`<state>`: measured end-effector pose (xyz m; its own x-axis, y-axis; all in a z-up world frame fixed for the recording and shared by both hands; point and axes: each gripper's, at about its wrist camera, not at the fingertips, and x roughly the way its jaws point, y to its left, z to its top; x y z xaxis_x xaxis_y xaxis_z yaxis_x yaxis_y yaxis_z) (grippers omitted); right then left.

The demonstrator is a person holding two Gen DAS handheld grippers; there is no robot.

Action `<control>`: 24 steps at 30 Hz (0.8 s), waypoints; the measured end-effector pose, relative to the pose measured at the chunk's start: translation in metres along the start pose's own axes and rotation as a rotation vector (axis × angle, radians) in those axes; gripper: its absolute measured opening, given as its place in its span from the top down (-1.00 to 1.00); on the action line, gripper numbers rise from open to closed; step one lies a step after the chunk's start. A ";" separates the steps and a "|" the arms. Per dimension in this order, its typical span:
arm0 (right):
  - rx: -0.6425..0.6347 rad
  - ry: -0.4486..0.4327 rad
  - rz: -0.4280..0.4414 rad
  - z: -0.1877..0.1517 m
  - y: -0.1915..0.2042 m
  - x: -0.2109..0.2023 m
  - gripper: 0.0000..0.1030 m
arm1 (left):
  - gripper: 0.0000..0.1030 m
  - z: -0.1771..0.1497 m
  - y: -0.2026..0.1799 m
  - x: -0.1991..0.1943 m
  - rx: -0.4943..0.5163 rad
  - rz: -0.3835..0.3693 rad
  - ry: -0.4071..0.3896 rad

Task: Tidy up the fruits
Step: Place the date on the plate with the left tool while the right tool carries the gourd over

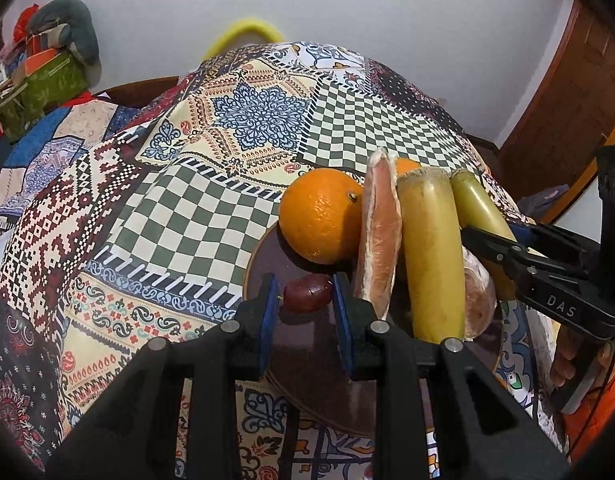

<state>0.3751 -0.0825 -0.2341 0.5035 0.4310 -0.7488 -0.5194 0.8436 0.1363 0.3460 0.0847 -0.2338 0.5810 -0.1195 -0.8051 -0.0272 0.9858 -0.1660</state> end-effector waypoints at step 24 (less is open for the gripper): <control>-0.001 -0.004 -0.002 -0.010 0.009 -0.038 0.15 | 0.14 -0.009 -0.012 -0.060 -0.008 -0.008 -0.062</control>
<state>0.3445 -0.0942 -0.2106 0.5071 0.4308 -0.7465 -0.5195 0.8439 0.1340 0.3037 0.0785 -0.1886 0.6302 -0.1198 -0.7671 -0.0289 0.9837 -0.1774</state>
